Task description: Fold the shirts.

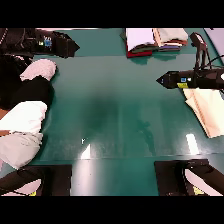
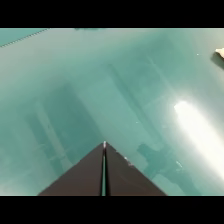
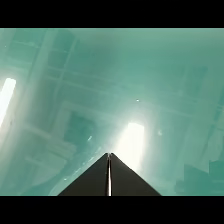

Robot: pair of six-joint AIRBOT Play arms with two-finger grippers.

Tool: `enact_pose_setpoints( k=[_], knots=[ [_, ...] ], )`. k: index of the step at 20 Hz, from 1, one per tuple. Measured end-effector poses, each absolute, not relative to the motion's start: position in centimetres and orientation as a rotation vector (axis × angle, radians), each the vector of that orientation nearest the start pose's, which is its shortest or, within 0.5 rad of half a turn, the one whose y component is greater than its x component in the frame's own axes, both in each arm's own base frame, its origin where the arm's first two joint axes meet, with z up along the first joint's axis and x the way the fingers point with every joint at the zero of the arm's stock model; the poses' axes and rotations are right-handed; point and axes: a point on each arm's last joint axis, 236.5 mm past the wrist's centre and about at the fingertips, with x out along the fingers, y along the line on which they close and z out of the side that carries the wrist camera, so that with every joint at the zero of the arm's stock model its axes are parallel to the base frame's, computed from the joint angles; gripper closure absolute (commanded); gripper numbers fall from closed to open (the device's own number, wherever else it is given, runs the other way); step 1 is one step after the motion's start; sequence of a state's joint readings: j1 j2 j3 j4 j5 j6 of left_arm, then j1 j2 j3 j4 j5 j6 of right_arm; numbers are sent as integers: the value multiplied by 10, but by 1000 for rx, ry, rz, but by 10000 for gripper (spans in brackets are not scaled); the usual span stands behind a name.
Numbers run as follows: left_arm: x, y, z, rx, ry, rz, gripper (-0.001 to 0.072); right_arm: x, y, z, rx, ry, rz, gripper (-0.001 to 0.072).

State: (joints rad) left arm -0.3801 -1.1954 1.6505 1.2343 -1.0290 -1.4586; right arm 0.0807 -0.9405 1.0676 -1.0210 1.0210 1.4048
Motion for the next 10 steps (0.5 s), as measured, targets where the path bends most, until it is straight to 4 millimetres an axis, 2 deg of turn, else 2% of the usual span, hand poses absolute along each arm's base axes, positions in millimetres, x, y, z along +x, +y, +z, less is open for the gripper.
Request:
enact_pose_setpoints(
  k=[10],
  knots=[
    [400, -232, 279, -36, 579, -631, 684, 355, 135, 143, 289, 861, 457, 698]
  ],
)
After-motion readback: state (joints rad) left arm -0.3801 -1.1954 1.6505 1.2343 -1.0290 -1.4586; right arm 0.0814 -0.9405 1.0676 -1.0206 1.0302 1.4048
